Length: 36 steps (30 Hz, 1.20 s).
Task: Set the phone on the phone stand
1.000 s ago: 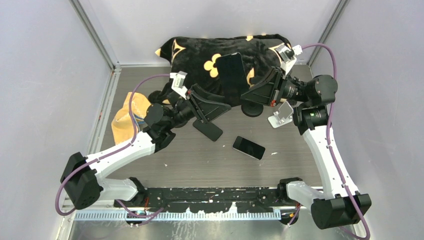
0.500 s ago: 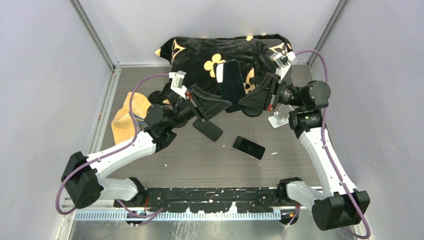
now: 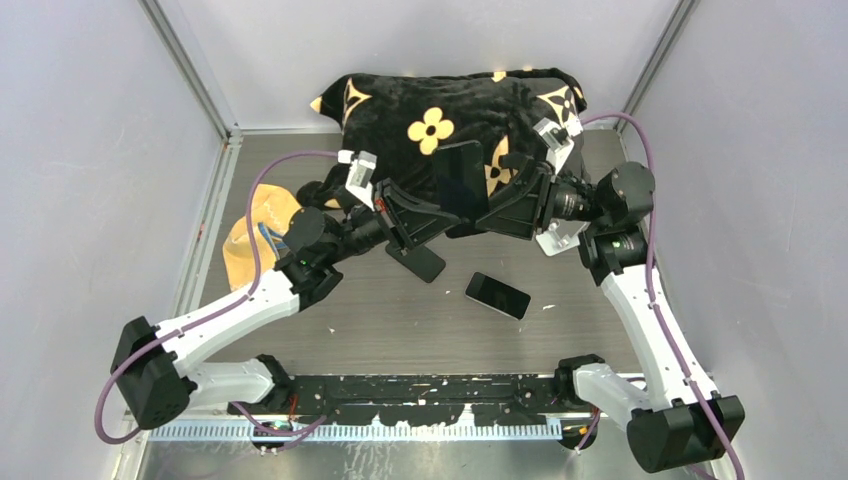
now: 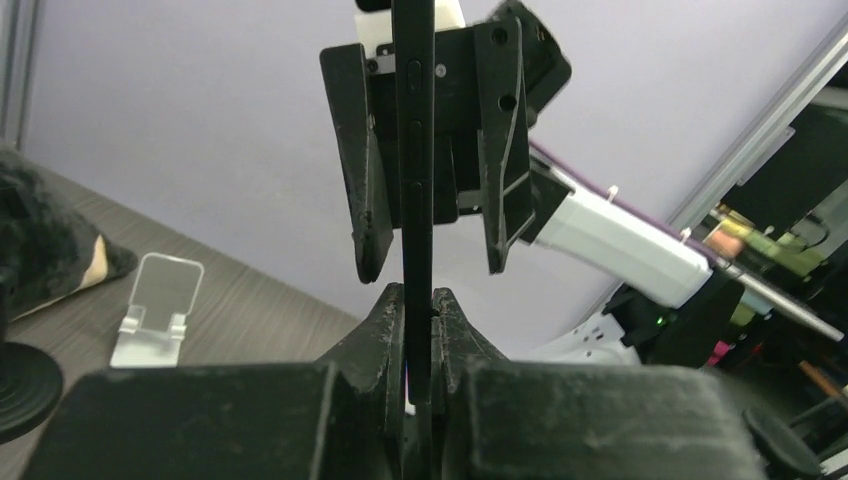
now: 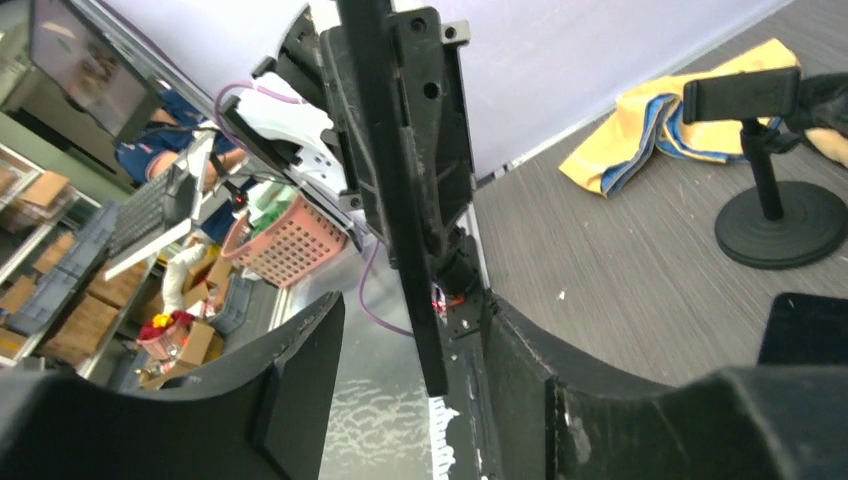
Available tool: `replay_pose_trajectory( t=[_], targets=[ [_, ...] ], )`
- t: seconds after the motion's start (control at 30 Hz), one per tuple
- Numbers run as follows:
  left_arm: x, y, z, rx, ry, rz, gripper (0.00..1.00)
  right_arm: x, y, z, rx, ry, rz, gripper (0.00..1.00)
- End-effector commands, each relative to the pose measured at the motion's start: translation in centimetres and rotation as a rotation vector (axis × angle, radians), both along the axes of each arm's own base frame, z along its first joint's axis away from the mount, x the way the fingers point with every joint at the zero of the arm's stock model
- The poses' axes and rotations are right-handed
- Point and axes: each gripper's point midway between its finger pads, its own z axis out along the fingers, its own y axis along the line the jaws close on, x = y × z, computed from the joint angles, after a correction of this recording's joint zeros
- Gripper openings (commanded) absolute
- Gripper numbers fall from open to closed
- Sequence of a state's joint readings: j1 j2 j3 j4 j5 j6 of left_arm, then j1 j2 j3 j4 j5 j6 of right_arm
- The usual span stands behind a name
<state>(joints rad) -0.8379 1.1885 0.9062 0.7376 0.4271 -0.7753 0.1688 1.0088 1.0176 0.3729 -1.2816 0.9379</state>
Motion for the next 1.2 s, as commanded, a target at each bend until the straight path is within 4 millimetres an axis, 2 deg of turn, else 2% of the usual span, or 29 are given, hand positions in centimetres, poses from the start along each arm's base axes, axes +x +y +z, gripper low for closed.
replay_pose_trajectory(
  t=[0.0,0.03,0.1,0.3,0.33,0.4,0.43,0.5,0.57,0.63,0.87,1.03,1.07,1.1,1.17],
  targets=[
    [-1.6,1.3,1.4,0.03,-0.152,0.011,0.01,-1.0,0.2,-1.2,-0.104,-0.047,0.017,0.58],
    [-1.7,1.3,1.3,0.035,-0.153,0.013,0.01,-1.2,0.3,-1.7,-0.126,-0.056,0.024,0.58],
    [-1.7,1.4,1.3,0.039,-0.154,0.013,0.01,-1.6,0.6,-2.0,-0.145,-0.081,0.043,0.49],
    [-1.8,1.2,1.0,0.044,-0.138,-0.004,0.01,-1.8,0.9,-2.0,-0.146,-0.116,0.071,0.1],
    [-1.8,1.2,0.9,0.046,-0.131,-0.004,0.06,-1.8,0.9,-1.9,-0.146,-0.121,0.075,0.06],
    [-1.8,1.6,1.0,0.046,-0.12,0.0,0.25,-2.0,0.9,-2.1,-0.152,-0.126,0.079,0.01],
    [-1.7,1.9,1.2,0.044,-0.114,0.004,0.37,-2.0,0.8,-2.3,-0.157,-0.127,0.079,0.01],
    [-1.8,2.4,1.7,0.033,-0.11,-0.004,0.49,-2.1,0.8,-2.5,-0.161,-0.13,0.08,0.01],
    [-1.8,2.7,2.1,0.027,-0.112,-0.011,0.56,-2.2,0.9,-2.5,-0.161,-0.13,0.079,0.01],
    [-2.0,2.5,2.3,0.024,-0.117,-0.027,0.58,-2.2,1.0,-2.4,-0.161,-0.131,0.081,0.01],
    [-2.1,1.6,2.4,-0.03,-0.095,-0.089,0.47,-2.2,1.2,-1.9,-0.156,-0.14,0.087,0.01],
    [-2.1,1.0,2.2,-0.041,-0.081,-0.127,0.26,-2.0,1.3,-2.0,-0.158,-0.137,0.08,0.02],
    [-2.1,0.9,2.2,-0.042,-0.081,-0.132,0.18,-1.9,1.3,-2.0,-0.159,-0.135,0.077,0.02],
    [-2.2,0.9,2.1,-0.041,-0.083,-0.137,0.04,-1.9,1.3,-2.1,-0.16,-0.135,0.075,0.02],
    [-2.3,1.0,2.0,-0.038,-0.089,-0.142,0.01,-1.9,1.3,-2.2,-0.162,-0.127,0.073,0.07]
  ],
)
